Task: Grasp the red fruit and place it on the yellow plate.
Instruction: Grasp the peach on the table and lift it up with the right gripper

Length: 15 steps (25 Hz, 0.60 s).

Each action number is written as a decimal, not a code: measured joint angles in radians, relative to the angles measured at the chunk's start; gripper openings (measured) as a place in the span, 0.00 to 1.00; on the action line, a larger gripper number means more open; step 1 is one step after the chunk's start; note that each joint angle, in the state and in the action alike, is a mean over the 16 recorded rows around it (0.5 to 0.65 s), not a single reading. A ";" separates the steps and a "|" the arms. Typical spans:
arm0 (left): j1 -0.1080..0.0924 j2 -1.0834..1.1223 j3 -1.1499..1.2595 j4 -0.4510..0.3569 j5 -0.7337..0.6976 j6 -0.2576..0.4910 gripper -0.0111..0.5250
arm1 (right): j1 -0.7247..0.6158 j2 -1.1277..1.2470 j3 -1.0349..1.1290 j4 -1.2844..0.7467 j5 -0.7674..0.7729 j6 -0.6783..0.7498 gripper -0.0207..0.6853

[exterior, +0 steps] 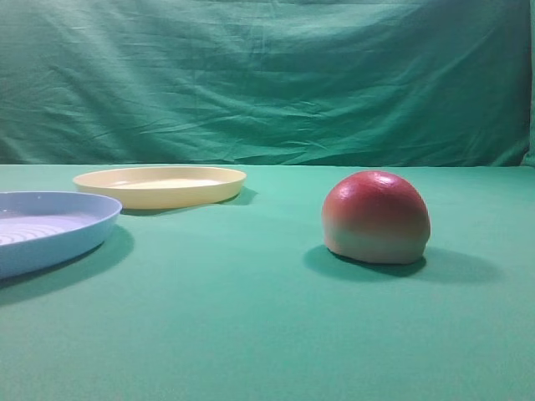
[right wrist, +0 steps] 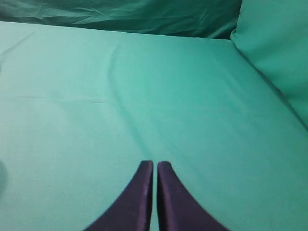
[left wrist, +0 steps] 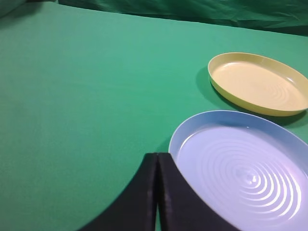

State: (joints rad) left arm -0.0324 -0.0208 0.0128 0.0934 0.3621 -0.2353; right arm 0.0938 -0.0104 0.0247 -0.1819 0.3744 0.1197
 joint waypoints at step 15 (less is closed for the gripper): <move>0.000 0.000 0.000 0.000 0.000 0.000 0.02 | 0.000 0.000 -0.003 0.087 -0.329 0.140 0.03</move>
State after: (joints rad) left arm -0.0324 -0.0208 0.0128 0.0934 0.3621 -0.2353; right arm 0.0938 -0.0104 0.0217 -0.0951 0.0451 0.2601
